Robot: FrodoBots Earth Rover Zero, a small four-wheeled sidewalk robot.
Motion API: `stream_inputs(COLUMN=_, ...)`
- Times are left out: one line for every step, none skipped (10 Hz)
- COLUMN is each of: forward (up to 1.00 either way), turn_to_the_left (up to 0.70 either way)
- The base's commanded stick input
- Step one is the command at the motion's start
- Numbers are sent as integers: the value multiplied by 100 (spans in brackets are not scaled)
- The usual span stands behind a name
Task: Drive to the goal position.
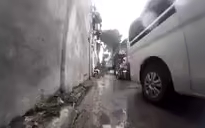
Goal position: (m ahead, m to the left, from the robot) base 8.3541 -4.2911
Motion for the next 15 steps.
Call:
stream_inputs(forward=99, turn_to_the_left=0)
stream_inputs(forward=99, turn_to_the_left=0)
stream_inputs(forward=99, turn_to_the_left=0)
stream_inputs(forward=99, turn_to_the_left=0)
stream_inputs(forward=99, turn_to_the_left=0)
stream_inputs(forward=99, turn_to_the_left=0)
stream_inputs(forward=99, turn_to_the_left=0)
stream_inputs(forward=99, turn_to_the_left=0)
stream_inputs(forward=99, turn_to_the_left=0)
stream_inputs(forward=99, turn_to_the_left=0)
stream_inputs(forward=99, turn_to_the_left=0)
stream_inputs(forward=99, turn_to_the_left=0)
stream_inputs(forward=99, turn_to_the_left=0)
stream_inputs(forward=99, turn_to_the_left=0)
stream_inputs(forward=99, turn_to_the_left=0)
